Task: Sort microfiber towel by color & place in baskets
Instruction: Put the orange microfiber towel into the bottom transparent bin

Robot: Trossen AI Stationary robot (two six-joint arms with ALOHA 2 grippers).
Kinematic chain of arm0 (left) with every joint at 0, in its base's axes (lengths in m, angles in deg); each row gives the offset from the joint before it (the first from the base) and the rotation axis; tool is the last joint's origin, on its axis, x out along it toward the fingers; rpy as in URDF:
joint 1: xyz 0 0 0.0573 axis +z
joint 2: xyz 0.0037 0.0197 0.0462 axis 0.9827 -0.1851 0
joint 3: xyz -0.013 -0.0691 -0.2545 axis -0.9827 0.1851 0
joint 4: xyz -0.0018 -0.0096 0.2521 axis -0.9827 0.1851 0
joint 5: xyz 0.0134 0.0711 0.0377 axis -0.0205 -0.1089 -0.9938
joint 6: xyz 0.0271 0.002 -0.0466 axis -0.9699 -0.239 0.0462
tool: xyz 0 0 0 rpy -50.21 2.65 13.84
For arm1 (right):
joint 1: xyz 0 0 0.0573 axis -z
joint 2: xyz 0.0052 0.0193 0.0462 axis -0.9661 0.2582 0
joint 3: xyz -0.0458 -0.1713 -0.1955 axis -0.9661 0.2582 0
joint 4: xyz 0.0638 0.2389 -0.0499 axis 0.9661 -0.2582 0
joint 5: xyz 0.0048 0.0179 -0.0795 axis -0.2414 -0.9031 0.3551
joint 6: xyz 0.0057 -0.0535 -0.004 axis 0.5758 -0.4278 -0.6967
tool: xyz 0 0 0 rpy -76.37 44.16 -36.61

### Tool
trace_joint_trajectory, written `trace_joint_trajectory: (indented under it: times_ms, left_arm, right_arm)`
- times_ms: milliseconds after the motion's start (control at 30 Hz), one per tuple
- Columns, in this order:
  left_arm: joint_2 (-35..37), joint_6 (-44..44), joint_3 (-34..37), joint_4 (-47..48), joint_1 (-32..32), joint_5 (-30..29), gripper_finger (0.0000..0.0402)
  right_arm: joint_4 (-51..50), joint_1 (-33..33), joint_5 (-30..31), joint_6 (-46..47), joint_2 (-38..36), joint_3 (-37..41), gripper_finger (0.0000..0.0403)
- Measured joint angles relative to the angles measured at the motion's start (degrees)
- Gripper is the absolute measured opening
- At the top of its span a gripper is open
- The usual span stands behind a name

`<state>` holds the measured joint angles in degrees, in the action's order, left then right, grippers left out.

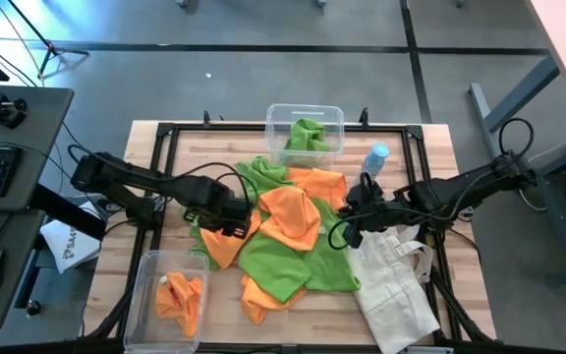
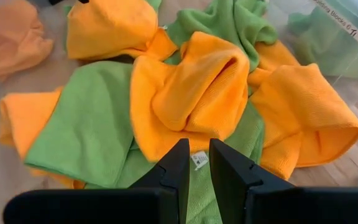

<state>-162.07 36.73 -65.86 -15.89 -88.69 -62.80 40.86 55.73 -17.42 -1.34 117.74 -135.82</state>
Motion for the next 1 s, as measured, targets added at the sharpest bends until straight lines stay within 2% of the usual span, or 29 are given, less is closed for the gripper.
trace_joint_trajectory:
  times_ms: [333, 400, 500, 600, 767, 1000]
  left_arm:
    - [-4.6, 0.2, 0.0, -3.3, -1.9, 0.6, 0.0123]
    - [-5.1, 0.0, 0.0, -3.3, -2.1, 0.5, 0.0102]
    - [-4.9, -1.7, 0.0, -3.6, -2.6, 0.0, 0.0049]
    - [-3.0, -2.3, -0.5, -3.4, -3.4, -3.2, 0.0008]
    - [1.3, -6.0, -5.4, -0.3, -4.9, -8.7, 0.0003]
    - [6.2, -12.0, -16.7, 6.7, -8.4, -15.2, 0.0001]
  right_arm:
    - [0.0, -3.8, 0.1, 0.2, 0.0, 0.0, 0.0055]
    - [0.0, -4.8, 1.4, 1.4, 0.1, 0.0, 0.0055]
    - [0.0, -6.4, 2.0, 1.8, 0.2, 0.0, 0.0055]
    - [0.0, -7.7, 2.0, 2.6, 0.2, 0.0, 0.0055]
    - [0.0, -9.0, 2.0, 4.6, 0.5, 0.0, 0.0055]
    - [-2.4, -9.4, 1.8, 4.1, 0.7, 0.0, 0.0055]
